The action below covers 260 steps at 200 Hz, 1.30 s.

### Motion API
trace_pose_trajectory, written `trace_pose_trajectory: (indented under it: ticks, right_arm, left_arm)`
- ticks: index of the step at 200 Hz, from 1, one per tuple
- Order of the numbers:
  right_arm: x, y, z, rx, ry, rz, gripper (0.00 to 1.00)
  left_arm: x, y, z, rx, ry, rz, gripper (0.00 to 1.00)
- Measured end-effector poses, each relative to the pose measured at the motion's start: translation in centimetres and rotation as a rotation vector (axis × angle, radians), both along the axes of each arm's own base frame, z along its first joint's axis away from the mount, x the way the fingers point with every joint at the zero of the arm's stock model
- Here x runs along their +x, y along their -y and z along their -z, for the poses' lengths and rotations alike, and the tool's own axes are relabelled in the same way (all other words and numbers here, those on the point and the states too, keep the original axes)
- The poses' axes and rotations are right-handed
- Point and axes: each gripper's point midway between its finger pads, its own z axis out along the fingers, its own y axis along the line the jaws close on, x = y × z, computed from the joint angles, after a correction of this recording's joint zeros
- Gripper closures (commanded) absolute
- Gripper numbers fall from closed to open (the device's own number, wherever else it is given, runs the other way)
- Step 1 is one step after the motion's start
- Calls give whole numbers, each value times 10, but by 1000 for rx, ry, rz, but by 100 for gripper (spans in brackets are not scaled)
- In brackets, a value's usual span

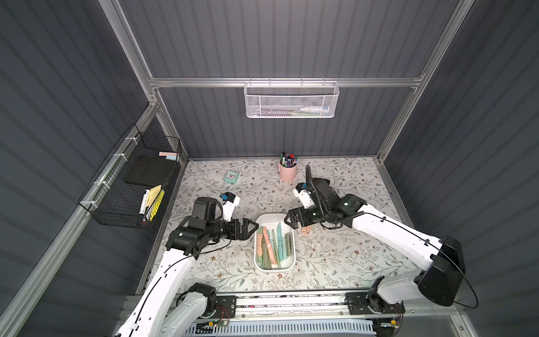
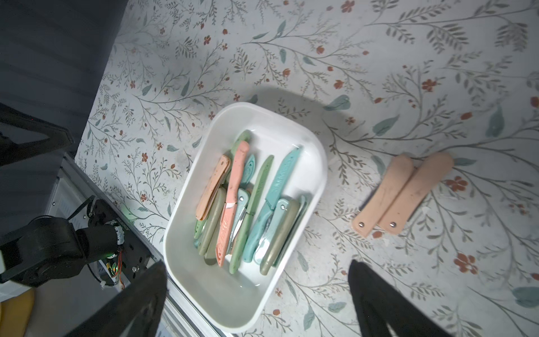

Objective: Take the fruit knife out of the storage box
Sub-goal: Pick up the fruit knife from the storage box.

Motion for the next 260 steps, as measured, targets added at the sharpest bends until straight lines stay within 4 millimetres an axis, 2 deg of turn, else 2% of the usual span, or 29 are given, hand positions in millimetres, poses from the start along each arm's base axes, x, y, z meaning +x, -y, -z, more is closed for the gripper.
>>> trace_pose_trajectory:
  ticks: [17, 40, 60, 94, 161, 260]
  right_arm:
    - [-6, -22, 18, -42, -40, -31, 25]
    - [-10, -44, 57, -128, -108, -66, 40]
    - [-14, -54, 84, -185, -158, -70, 46]
    - [-11, -70, 100, -199, -189, -78, 59]
    - [-3, -96, 118, -196, -208, -87, 60]
    - [-2, -103, 147, -238, -247, -85, 59]
  left_arm:
    - [1, -4, -2, 14, 19, -19, 1]
    - [1, -7, -4, 25, 39, -34, 1]
    - [0, -7, -6, 25, 44, -34, 3]
    - [0, -7, -6, 26, 47, -32, 3]
    - [0, -7, -6, 27, 48, -30, 1]
    - [0, -7, -6, 26, 49, -30, 1]
